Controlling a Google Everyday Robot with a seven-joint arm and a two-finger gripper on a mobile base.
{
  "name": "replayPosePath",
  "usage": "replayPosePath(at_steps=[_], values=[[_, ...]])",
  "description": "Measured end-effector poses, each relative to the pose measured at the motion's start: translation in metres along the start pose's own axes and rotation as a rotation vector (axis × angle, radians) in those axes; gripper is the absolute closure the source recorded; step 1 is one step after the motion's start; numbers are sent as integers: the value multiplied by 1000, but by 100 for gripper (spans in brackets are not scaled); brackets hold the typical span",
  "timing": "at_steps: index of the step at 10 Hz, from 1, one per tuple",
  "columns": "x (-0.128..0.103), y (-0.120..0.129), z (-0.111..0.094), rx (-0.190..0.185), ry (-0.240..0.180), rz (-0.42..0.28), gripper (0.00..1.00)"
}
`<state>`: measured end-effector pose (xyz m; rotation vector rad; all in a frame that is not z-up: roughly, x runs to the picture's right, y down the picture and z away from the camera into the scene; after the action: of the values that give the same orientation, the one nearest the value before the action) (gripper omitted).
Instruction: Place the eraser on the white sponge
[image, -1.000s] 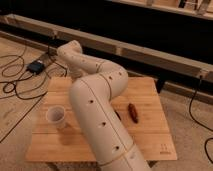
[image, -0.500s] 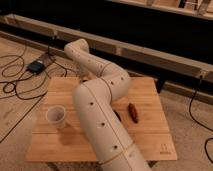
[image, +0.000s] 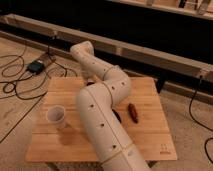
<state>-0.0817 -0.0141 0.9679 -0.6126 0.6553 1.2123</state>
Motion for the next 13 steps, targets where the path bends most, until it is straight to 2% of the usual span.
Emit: replayPosePath(at_steps=[3, 4, 6, 7, 11, 13], values=[[1, -2, 5, -7, 10, -12, 99], [2, -1, 7, -9, 14, -19, 93], [4, 1, 9, -16, 18, -30, 76], [4, 3, 10, -22, 19, -40, 61], [5, 1, 10, -26, 16, -56, 24], [6, 0, 9, -23, 14, -59, 20]])
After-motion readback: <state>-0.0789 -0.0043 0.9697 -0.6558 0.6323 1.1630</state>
